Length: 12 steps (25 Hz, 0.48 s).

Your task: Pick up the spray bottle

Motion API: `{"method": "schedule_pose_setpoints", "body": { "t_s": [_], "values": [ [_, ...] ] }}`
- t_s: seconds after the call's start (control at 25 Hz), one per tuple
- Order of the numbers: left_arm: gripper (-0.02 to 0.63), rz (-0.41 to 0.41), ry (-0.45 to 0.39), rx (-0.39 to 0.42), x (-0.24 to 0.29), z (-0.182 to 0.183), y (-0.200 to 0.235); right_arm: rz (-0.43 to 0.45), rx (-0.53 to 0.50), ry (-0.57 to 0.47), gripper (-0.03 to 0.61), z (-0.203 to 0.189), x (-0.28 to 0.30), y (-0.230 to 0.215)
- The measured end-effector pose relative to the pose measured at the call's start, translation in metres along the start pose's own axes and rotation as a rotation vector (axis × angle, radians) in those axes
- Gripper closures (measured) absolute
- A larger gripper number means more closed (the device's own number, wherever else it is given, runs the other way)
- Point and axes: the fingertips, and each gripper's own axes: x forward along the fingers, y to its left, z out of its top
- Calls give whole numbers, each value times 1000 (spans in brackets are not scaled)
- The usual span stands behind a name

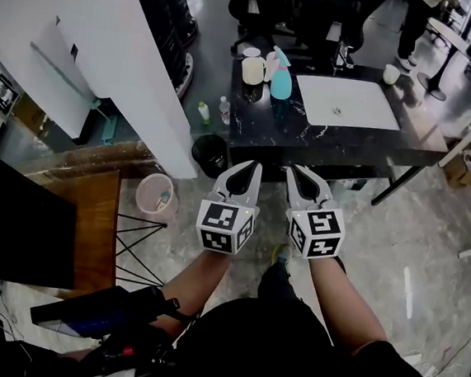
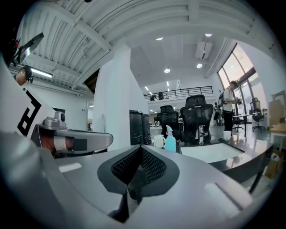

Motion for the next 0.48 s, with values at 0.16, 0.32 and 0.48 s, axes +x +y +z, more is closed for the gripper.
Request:
{"method": "schedule_pose_setpoints", "body": {
  "t_s": [0.16, 0.32, 0.48],
  "values": [
    [614, 17, 10, 4, 57, 5, 16, 28, 6, -4, 551, 6, 46, -39],
    [614, 38, 13, -2, 113, 8, 31, 48, 8, -8, 551, 12, 91, -78],
    [614, 65, 42, -4, 153, 5, 44, 78, 16, 1, 551, 14, 127, -106]
  ]
}}
